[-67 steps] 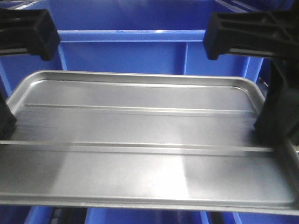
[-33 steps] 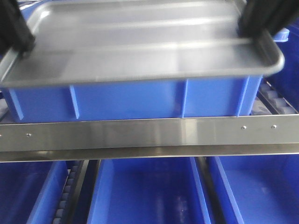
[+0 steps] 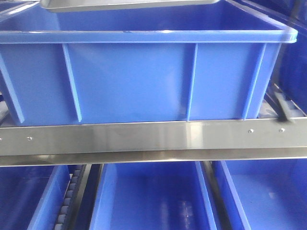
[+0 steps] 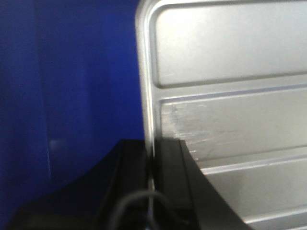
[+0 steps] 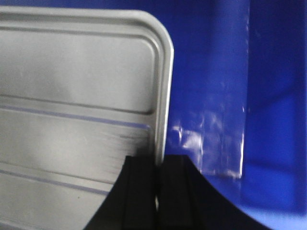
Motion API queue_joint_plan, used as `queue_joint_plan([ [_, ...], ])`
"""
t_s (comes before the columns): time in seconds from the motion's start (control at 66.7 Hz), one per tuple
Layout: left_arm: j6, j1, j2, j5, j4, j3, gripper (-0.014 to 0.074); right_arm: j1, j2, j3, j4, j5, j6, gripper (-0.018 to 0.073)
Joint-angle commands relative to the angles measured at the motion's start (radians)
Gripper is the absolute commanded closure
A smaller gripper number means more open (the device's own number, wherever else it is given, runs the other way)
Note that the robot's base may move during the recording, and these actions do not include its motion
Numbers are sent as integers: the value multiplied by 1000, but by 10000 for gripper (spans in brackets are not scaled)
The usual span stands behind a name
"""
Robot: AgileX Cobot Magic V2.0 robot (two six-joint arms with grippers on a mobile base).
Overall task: Grab silver tray and place in blue box
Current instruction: 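Lower the tray with both grippers into the blue bin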
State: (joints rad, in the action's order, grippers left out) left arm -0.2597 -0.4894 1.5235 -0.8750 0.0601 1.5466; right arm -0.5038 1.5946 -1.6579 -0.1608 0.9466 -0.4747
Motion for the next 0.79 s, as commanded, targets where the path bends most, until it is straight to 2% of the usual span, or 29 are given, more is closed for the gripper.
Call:
queue_joint_plan([
  [0.0,81,2,32,177,-250,116,602,6,35,-113,245,-193,98,505],
  [0.12,86,32,111,185,-260,191,602,48,132,-204,303,-192,143,505],
  [0.255,86,46,175,208,-260,210,602,74,202,-239,306,-209,150,505],
  [0.779,86,46,245,210,-260,210,602,82,238,-239,306,-212,150,505],
])
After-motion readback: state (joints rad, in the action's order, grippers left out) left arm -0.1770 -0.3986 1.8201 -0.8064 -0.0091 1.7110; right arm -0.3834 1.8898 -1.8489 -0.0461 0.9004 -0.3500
